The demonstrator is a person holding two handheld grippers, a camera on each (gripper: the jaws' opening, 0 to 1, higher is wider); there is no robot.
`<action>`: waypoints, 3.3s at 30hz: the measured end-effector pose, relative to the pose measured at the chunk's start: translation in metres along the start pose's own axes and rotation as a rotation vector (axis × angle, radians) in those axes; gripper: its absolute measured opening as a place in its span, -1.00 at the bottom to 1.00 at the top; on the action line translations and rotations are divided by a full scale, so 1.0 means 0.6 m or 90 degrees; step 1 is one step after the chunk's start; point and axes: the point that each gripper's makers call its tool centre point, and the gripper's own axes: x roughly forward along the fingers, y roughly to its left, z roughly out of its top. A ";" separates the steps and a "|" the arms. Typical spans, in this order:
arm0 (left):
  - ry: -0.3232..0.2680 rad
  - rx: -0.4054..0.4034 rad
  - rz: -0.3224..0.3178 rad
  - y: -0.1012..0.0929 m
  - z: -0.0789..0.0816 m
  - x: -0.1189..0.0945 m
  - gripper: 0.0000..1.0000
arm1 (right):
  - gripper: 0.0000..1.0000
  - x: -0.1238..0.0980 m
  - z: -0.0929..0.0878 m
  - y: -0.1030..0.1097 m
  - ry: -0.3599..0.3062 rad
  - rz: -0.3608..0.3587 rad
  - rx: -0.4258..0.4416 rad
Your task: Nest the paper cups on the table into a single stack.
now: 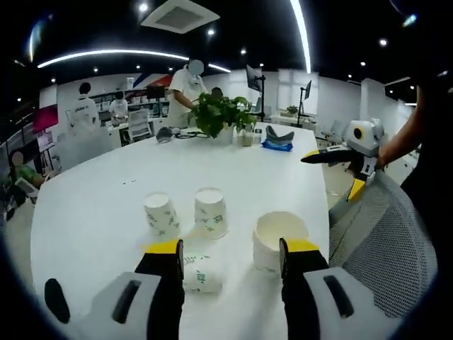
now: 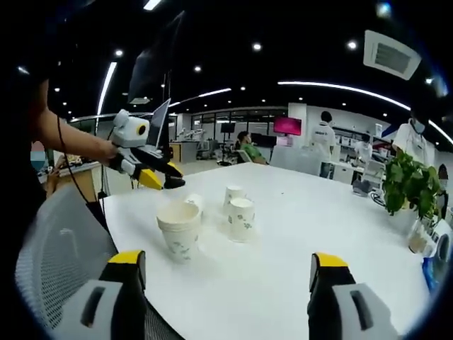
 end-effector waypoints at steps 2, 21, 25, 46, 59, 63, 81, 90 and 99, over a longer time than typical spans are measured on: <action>0.001 0.000 0.013 0.017 -0.002 -0.001 0.22 | 0.99 0.000 0.001 0.002 -0.001 0.004 0.000; 0.059 -0.011 0.030 0.092 -0.050 0.016 0.41 | 0.99 0.004 -0.002 0.010 0.011 0.021 0.004; 0.070 -0.017 0.022 0.097 -0.057 0.023 0.41 | 0.99 0.004 -0.005 0.011 0.016 0.022 0.003; 0.051 -0.161 -0.028 0.107 -0.068 0.063 -0.07 | 0.92 0.009 -0.022 0.014 0.050 0.032 0.000; 0.067 -0.186 -0.041 0.088 -0.091 0.064 -0.65 | 0.88 0.010 -0.027 0.014 0.059 0.036 0.004; 0.057 -0.201 -0.040 0.084 -0.091 0.060 -0.68 | 0.87 0.010 -0.029 0.015 0.063 0.037 0.003; -0.005 -0.245 -0.014 0.087 -0.075 0.022 -1.00 | 0.82 0.009 -0.029 0.014 0.061 0.036 0.003; -0.035 -0.280 0.023 0.088 -0.059 0.005 -1.00 | 0.81 0.009 -0.031 0.012 0.064 0.033 0.002; -0.025 -0.254 0.036 0.074 -0.033 -0.003 -1.00 | 0.78 0.008 -0.033 0.011 0.069 0.030 -0.007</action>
